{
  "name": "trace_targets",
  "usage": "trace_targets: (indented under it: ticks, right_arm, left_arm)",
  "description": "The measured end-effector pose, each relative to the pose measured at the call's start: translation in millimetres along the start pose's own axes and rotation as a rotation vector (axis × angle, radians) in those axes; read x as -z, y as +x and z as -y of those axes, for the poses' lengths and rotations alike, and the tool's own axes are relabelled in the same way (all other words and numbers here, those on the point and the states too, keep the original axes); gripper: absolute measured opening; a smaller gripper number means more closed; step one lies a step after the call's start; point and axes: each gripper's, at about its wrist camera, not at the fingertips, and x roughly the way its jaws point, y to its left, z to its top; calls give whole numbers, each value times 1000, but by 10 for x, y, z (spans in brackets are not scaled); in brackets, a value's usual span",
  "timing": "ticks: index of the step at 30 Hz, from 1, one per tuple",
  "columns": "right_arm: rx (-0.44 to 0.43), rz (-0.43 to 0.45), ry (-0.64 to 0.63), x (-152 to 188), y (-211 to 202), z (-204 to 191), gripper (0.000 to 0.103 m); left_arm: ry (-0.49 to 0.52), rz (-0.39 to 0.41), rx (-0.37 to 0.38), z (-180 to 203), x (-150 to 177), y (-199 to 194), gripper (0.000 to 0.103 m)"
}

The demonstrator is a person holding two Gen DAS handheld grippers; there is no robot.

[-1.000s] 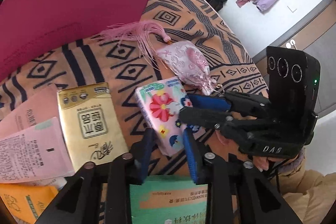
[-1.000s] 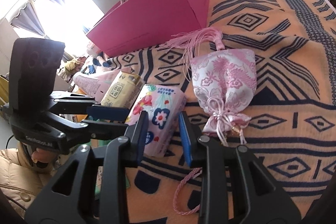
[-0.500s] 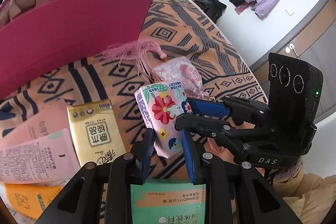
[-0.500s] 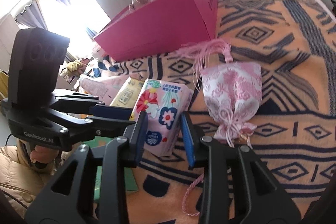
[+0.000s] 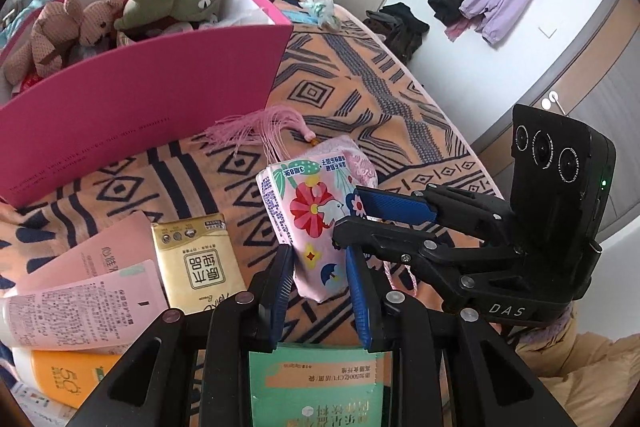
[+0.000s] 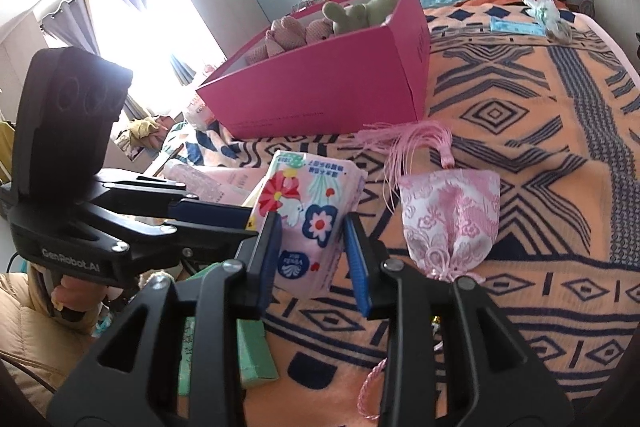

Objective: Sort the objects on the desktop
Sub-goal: 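Lift the floral tissue pack off the blanket with both grippers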

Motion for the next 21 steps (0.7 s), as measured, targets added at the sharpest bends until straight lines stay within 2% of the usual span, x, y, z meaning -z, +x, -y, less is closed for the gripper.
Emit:
trace_targets:
  ticks: [21]
  right_arm:
    - [-5, 47, -74, -255, -45, -213, 35]
  left_arm:
    - [4, 60, -9, -30, -92, -280, 26]
